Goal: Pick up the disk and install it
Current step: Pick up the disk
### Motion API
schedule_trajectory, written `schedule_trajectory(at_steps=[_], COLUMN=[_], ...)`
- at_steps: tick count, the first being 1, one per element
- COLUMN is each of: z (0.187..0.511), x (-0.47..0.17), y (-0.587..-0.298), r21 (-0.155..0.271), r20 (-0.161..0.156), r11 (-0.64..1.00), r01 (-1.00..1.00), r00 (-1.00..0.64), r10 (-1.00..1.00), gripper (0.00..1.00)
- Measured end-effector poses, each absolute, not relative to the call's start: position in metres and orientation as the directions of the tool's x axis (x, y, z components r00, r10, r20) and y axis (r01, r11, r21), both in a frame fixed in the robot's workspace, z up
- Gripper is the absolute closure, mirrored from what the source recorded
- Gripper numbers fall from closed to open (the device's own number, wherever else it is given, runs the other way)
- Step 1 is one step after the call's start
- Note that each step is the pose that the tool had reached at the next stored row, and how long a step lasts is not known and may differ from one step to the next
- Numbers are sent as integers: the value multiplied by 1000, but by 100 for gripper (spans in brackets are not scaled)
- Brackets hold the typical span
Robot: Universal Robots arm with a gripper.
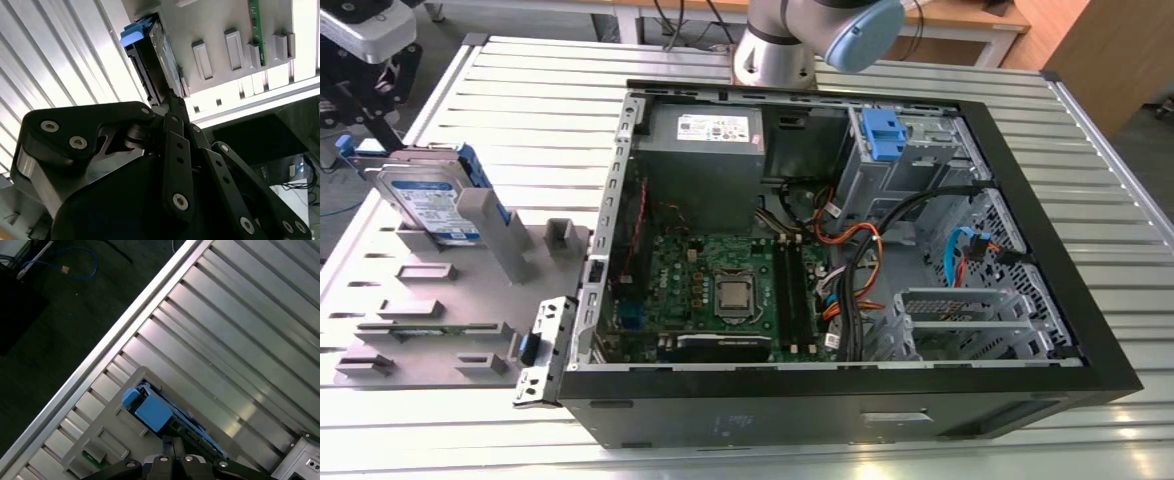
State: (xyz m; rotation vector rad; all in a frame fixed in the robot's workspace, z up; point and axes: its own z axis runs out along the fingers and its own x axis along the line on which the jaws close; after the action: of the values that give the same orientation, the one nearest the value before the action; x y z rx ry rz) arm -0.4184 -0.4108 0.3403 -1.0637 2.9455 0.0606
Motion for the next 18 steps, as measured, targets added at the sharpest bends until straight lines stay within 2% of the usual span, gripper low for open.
schedule_trajectory(at_steps=[18], z=[340], x=[-418], y=[-411], r21=[33], r20=[-21], r11=[522], r01=[-852], r00=[-523], r10=[-852], gripper=[89])
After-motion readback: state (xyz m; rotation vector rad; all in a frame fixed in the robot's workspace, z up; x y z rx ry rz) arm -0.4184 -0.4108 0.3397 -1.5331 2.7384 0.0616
